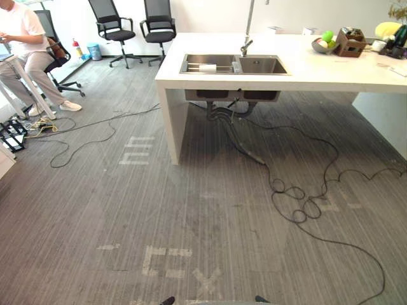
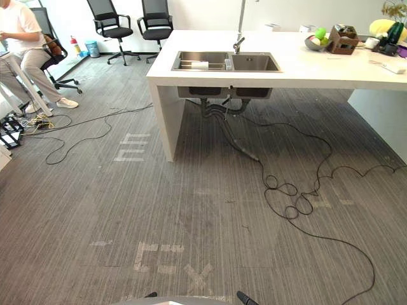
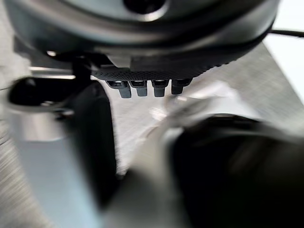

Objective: Walk over to the sink, pick up the cup, carry it to the dishwasher, place the cup inside the dishwasher, then close the dishwasher door

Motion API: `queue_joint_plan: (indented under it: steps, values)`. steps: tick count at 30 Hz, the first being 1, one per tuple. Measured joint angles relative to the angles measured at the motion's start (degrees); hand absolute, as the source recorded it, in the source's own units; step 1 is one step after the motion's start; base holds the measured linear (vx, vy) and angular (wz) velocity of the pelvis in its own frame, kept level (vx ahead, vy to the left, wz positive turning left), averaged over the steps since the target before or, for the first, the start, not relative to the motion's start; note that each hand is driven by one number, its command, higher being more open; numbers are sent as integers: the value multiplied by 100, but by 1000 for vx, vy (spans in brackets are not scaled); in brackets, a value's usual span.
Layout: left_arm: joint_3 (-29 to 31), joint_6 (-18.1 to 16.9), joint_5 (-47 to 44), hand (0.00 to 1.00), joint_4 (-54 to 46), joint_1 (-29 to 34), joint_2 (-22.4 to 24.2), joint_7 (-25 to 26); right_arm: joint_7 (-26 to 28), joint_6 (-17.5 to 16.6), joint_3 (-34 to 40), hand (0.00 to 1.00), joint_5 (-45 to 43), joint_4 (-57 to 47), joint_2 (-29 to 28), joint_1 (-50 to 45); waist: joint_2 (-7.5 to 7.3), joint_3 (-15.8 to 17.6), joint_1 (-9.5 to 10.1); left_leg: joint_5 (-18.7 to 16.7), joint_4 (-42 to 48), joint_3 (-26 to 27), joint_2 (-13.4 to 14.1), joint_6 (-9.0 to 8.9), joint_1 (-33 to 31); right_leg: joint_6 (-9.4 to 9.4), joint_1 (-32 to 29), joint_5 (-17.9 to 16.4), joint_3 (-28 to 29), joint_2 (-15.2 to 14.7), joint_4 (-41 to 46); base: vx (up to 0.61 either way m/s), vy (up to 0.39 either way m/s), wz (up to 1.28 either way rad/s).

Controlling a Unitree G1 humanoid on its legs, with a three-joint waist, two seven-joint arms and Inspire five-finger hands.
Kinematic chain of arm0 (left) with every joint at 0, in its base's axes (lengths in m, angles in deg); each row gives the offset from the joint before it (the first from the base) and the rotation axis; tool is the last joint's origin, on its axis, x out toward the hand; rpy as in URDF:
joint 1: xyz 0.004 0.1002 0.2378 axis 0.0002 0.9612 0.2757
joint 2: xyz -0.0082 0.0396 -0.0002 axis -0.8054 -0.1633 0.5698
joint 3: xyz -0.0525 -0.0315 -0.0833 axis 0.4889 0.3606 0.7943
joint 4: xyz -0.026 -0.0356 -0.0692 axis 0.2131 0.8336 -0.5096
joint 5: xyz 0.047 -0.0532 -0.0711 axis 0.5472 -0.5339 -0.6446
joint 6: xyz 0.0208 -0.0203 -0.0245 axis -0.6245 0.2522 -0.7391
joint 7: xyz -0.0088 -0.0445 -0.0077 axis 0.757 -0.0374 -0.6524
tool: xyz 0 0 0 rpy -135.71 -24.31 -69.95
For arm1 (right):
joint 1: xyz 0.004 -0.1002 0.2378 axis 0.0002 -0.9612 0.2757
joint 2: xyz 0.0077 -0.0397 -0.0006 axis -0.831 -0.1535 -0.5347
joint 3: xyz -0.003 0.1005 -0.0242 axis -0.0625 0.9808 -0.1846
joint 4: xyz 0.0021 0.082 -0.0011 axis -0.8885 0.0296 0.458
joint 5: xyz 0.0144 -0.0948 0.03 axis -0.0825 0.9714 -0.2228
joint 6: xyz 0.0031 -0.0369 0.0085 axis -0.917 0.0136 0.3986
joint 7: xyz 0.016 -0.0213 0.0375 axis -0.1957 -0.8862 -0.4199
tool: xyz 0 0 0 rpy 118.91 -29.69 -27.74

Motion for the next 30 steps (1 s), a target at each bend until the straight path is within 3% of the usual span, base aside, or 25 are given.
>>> queue_joint_plan:
  steps: [1, 5, 17, 26, 28, 30]
  values:
    - [-140, -179, 23, 100, 8, -23, 4, 0, -137, -332, -166, 100, 702, -32, 4, 58, -10, 21, 4, 0, -2, -42, -13, 0, 5, 13, 43, 7, -41, -7, -44, -6, -11, 12]
    - [-379, -559, 139, 100, 7, -26, -3, -20, -431, -451, -518, 100, 1361, -47, 79, 191, -19, 58, 8, 14, -6, -129, -12, -17, -4, 14, 63, 8, -140, -2, -75, -36, -28, 13]
    - [-608, -1476, 497, 100, 130, -29, 12, 471, -17, -324, -741, 100, 487, 304, 242, 309, -33, 68, -26, 54, -9, -174, -20, -32, -36, -22, 56, 34, -180, 22, -96, -33, -23, 2]
    - [-553, -2277, 489, 100, 228, 32, 91, 589, 425, -580, -775, 100, 15, 408, 260, 303, -88, 169, -26, 59, -9, -139, -35, -30, 29, -22, 96, 64, -140, 10, -74, -40, -13, -2]
    - [-531, -2413, 491, 100, 212, 29, 117, 694, 536, -732, -842, 100, -149, 374, 263, 297, -98, 281, -24, 38, -9, -147, -65, -3, 46, 45, 13, -77, -146, -53, 180, -51, 4, 4]
    - [-426, -2480, 494, 100, 186, 48, 140, 718, 563, -855, -847, 100, -364, 236, 218, 197, -153, 329, -25, -40, -4, -186, -172, 87, 39, 202, -262, -447, -186, -232, 795, -26, 53, 20]
